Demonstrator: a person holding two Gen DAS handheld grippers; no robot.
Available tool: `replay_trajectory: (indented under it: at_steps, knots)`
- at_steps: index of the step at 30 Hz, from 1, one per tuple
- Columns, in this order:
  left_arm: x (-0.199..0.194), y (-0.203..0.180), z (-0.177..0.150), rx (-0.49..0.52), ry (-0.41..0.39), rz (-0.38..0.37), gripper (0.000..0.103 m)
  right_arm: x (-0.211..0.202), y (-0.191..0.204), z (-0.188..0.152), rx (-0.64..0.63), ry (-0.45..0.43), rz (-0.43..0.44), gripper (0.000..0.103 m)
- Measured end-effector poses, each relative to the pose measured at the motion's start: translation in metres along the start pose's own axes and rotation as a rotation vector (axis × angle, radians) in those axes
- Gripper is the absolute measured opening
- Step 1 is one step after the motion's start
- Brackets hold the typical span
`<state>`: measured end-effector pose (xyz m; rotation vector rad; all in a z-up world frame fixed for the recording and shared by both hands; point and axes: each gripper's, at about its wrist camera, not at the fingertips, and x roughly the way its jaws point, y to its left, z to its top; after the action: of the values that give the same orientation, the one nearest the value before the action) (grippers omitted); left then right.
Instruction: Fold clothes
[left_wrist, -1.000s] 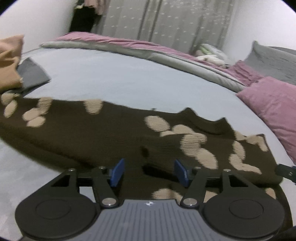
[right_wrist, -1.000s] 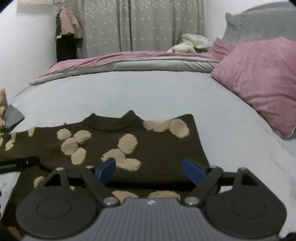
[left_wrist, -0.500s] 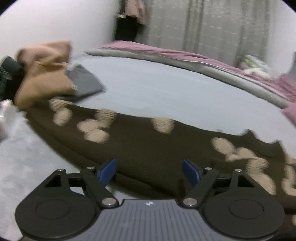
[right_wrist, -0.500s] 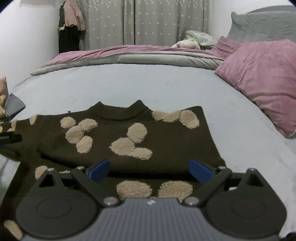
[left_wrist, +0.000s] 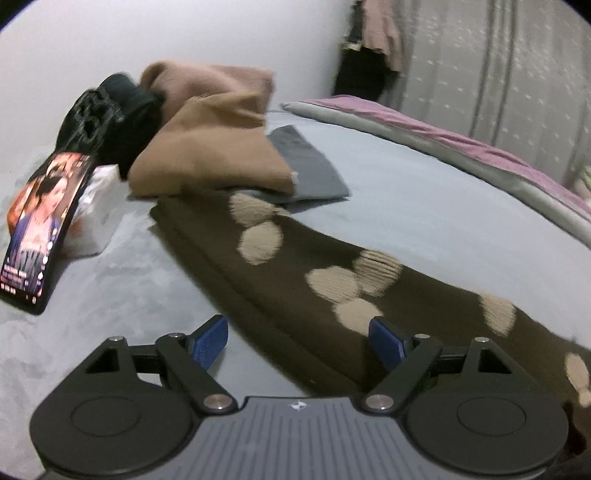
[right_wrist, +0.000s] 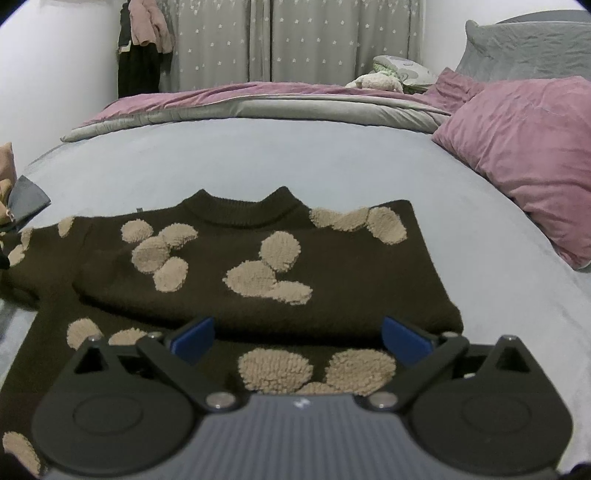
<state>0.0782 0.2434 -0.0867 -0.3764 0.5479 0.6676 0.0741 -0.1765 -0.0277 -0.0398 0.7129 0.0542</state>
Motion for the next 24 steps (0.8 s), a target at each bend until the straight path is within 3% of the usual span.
replay_trajectory:
  at_steps: [10, 17, 20, 22, 24]
  knots:
    - [0.023, 0.020, -0.001, -0.111, -0.063, -0.048, 0.083, 0.012, 0.007, -0.006, -0.093, 0.013, -0.045, 0.102]
    - [0.031, 0.040, 0.003, -0.232, -0.098, -0.093, 0.082, 0.024, 0.011, -0.005, -0.097, 0.031, -0.026, 0.102]
    - [0.034, 0.049, 0.004, -0.284, -0.114, -0.112, 0.064, 0.027, 0.015, -0.007, -0.108, 0.034, -0.025, 0.102]
    - [0.036, 0.053, 0.005, -0.311, -0.120, -0.115, 0.037, 0.027, 0.016, -0.007, -0.112, 0.036, -0.025, 0.102]
    - [0.037, 0.056, 0.006, -0.318, -0.120, -0.117, 0.019, 0.027, 0.016, -0.008, -0.113, 0.037, -0.026, 0.102]
